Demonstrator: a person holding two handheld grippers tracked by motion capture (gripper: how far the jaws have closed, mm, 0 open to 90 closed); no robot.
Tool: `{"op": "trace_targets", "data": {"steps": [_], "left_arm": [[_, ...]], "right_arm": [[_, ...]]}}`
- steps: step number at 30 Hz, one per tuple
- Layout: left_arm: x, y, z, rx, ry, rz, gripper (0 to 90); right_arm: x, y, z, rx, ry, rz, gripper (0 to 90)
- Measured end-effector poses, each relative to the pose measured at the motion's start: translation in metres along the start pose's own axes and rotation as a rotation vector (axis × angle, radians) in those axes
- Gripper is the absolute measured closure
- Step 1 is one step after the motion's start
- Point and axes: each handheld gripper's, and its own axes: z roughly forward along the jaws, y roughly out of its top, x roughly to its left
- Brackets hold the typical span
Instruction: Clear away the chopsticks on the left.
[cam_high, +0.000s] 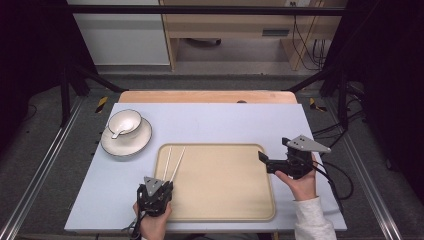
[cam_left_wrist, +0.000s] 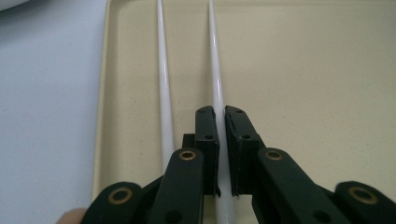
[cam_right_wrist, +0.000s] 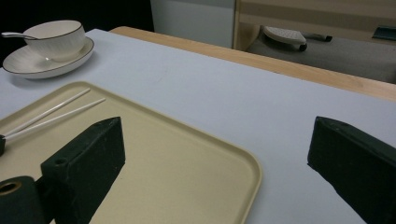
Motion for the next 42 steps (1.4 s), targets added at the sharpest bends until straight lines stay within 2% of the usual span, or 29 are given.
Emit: {"op": "trace_targets", "data": {"steps": [12, 20, 23, 29, 31, 35, 36, 37, 41, 42], "left_arm": [[-0.006, 0.001, 0.001, 0.011, 0.009, 0.030, 82.8], [-0.007, 0.006, -0.001, 0.008, -0.004, 0.048, 80.1], [-0.004, 0.014, -0.005, -0.018, -0.024, 0.058, 77.0], [0.002, 0.041, -0.018, -0.087, -0.094, 0.098, 69.1], [0.004, 0.048, -0.021, -0.101, -0.104, 0.119, 65.8], [0.008, 0.063, -0.026, -0.124, -0.145, 0.165, 55.2], [0.008, 0.063, -0.026, -0.124, -0.145, 0.165, 52.3], [0.011, 0.070, -0.028, -0.139, -0.168, 0.183, 49.8], [0.019, 0.083, -0.032, -0.156, -0.201, 0.194, 40.1], [0.025, 0.090, -0.036, -0.162, -0.220, 0.198, 33.2]], "right_arm": [[0.000, 0.000, 0.001, 0.003, 0.001, -0.006, 4.3], [0.000, 0.000, -0.001, -0.003, -0.001, -0.003, 4.3], [-0.001, 0.000, -0.001, -0.005, -0.001, -0.004, 4.3], [-0.001, 0.001, -0.004, -0.012, -0.003, 0.002, 4.3], [-0.002, 0.001, -0.004, -0.013, -0.003, 0.002, 4.3], [-0.002, 0.002, -0.005, -0.015, -0.003, 0.002, 4.2], [-0.003, 0.002, -0.006, -0.019, -0.002, 0.003, 4.2], [-0.003, 0.002, -0.006, -0.020, -0.005, 0.006, 4.1], [-0.003, 0.002, -0.008, -0.026, -0.006, 0.010, 4.0], [-0.003, 0.003, -0.008, -0.027, -0.006, 0.010, 3.9]]}}
